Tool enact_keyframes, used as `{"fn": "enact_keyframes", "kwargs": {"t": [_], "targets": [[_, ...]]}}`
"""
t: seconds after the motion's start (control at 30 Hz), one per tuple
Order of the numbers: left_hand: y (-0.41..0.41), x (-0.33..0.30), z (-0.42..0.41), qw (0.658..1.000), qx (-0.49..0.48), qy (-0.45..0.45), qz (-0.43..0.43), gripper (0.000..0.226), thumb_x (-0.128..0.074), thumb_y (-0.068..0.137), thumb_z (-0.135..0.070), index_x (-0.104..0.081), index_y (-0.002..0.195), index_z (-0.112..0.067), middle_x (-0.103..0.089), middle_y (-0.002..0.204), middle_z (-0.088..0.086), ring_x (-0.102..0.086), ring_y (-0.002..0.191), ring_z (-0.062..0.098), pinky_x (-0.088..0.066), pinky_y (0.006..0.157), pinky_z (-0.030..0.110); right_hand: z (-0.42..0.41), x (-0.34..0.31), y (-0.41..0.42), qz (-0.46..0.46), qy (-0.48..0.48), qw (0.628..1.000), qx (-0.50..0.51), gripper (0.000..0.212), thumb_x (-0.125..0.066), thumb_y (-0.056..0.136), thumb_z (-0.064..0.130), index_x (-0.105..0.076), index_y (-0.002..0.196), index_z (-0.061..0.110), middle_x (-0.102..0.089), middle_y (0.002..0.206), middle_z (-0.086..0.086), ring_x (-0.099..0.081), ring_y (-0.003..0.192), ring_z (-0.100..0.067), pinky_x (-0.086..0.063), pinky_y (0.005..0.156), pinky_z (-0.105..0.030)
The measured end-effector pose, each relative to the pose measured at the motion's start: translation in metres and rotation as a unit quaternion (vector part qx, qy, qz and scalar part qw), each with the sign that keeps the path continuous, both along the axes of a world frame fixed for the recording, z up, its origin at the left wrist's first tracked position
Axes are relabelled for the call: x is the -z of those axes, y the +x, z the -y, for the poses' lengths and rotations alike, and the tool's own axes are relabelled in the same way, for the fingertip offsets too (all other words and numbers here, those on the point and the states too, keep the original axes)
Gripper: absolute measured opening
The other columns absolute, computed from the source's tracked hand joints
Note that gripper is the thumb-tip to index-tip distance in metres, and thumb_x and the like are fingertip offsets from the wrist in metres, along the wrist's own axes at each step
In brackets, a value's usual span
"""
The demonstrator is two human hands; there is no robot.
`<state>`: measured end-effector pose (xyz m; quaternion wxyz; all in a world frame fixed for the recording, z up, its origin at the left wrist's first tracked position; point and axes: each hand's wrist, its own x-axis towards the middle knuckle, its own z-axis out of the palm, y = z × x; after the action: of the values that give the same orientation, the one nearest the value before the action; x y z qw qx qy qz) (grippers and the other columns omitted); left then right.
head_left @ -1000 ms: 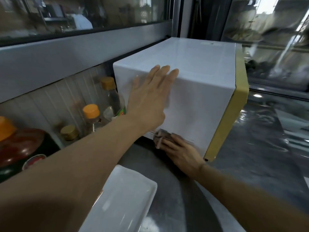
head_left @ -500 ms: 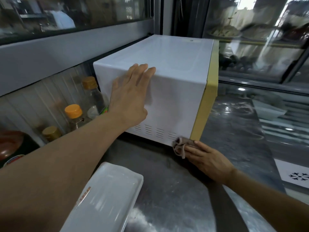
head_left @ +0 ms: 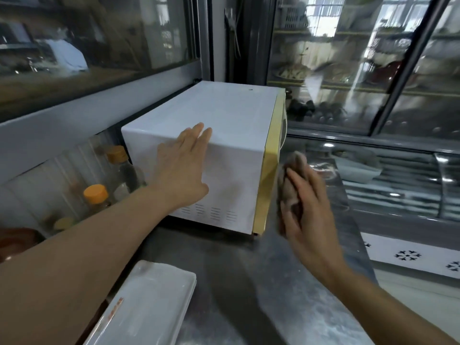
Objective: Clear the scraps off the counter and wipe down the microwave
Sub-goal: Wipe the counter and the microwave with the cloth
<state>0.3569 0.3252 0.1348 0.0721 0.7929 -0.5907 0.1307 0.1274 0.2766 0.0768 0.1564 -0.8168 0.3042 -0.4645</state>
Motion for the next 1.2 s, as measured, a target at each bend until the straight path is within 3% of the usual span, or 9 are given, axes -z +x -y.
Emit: {"fn": "enact_keyframes", "kwargs": {"t": [0.1, 0.17, 0.33, 0.5, 0.63, 0.77, 0.9, 1.1, 1.2], "targets": [[-0.017, 0.004, 0.007, 0.999, 0.044, -0.003, -0.005, 0.111, -0.071, 0.071, -0.031, 0.008, 0.149, -0.025, 0.009, 0.158, -0.006, 0.004, 0.146, 0.019, -0.015, 0.115, 0.052, 0.005, -0.027, 0.031, 0.015, 0.126, 0.992, -0.013, 0.068, -0.041, 0.091, 0.026, -0.009, 0.15, 0.015, 0.008, 0.156, 0.008, 0.0, 0.144, -0.008, -0.008, 0.116, -0.018], [-0.023, 0.007, 0.011, 0.998, 0.057, -0.004, -0.005, 0.109, -0.07, 0.072, -0.029, 0.007, 0.149, -0.027, 0.007, 0.158, -0.007, 0.005, 0.146, 0.019, -0.012, 0.115, 0.053, 0.013, -0.029, 0.048, 0.008, 0.151, 0.988, 0.003, 0.068, -0.04, 0.093, 0.017, -0.003, 0.15, 0.013, 0.007, 0.156, 0.003, 0.0, 0.143, -0.009, -0.008, 0.114, -0.021], [-0.024, 0.02, 0.015, 0.997, 0.063, -0.039, -0.011, 0.108, -0.071, 0.071, -0.024, 0.004, 0.149, -0.03, 0.003, 0.157, -0.01, 0.006, 0.146, 0.017, -0.008, 0.114, 0.056, 0.029, -0.009, 0.071, 0.042, 0.05, 0.991, 0.119, 0.058, -0.045, 0.088, 0.001, -0.023, 0.142, 0.004, -0.02, 0.142, -0.014, -0.028, 0.128, -0.024, -0.035, 0.102, -0.03], [-0.026, 0.029, 0.019, 0.994, 0.071, -0.079, -0.028, 0.109, -0.073, 0.066, -0.024, 0.0, 0.147, -0.03, -0.002, 0.155, -0.007, 0.004, 0.144, 0.02, -0.01, 0.112, 0.058, 0.038, 0.035, 0.08, 0.068, 0.055, 0.984, 0.152, 0.037, -0.044, 0.093, 0.004, -0.031, 0.126, 0.012, -0.026, 0.132, -0.004, -0.022, 0.114, -0.003, -0.023, 0.101, -0.01], [-0.024, 0.034, 0.022, 0.992, 0.077, -0.099, -0.021, 0.109, -0.074, 0.063, -0.02, -0.003, 0.145, -0.03, -0.005, 0.153, -0.005, 0.001, 0.143, 0.023, -0.013, 0.111, 0.059, 0.032, 0.094, 0.074, 0.091, 0.121, 0.979, 0.137, 0.036, -0.043, 0.092, -0.002, -0.044, 0.087, 0.033, -0.048, 0.096, 0.022, -0.044, 0.084, 0.004, -0.042, 0.075, -0.027], [-0.023, 0.036, 0.023, 0.991, 0.079, -0.106, -0.023, 0.109, -0.072, 0.062, -0.018, -0.001, 0.144, -0.032, -0.003, 0.151, -0.007, 0.002, 0.142, 0.022, -0.014, 0.111, 0.059, 0.028, 0.116, 0.068, 0.034, 0.232, 0.963, 0.133, 0.019, -0.031, 0.099, 0.002, -0.041, 0.087, 0.014, -0.046, 0.099, -0.003, -0.049, 0.094, -0.023, -0.044, 0.087, -0.047], [-0.025, 0.034, 0.022, 0.993, 0.077, -0.09, -0.026, 0.111, -0.072, 0.063, -0.018, 0.003, 0.143, -0.033, 0.0, 0.151, -0.008, 0.006, 0.142, 0.021, -0.011, 0.111, 0.059, 0.03, 0.06, 0.068, 0.143, 0.202, 0.964, 0.095, 0.013, -0.036, 0.097, 0.002, -0.043, 0.087, 0.008, -0.044, 0.08, 0.012, -0.044, 0.067, 0.0, -0.042, 0.063, -0.008], [-0.027, 0.034, 0.022, 0.994, 0.068, -0.083, -0.03, 0.112, -0.071, 0.064, -0.015, 0.007, 0.142, -0.035, 0.004, 0.151, -0.011, 0.011, 0.14, 0.017, -0.008, 0.111, 0.059, 0.034, 0.0, 0.075, 0.143, 0.067, 0.982, 0.102, 0.021, -0.045, 0.088, -0.003, -0.036, 0.105, 0.005, -0.034, 0.111, -0.008, -0.034, 0.092, 0.006, -0.034, 0.07, 0.0], [-0.026, 0.037, 0.023, 0.992, 0.076, -0.092, -0.03, 0.113, -0.073, 0.063, -0.016, 0.006, 0.142, -0.035, 0.003, 0.15, -0.01, 0.01, 0.14, 0.017, -0.008, 0.111, 0.06, 0.033, 0.021, 0.078, 0.127, 0.067, 0.982, 0.124, 0.025, -0.05, 0.089, 0.007, -0.03, 0.104, 0.011, -0.032, 0.114, -0.009, -0.036, 0.108, -0.014, -0.032, 0.085, -0.017]]}}
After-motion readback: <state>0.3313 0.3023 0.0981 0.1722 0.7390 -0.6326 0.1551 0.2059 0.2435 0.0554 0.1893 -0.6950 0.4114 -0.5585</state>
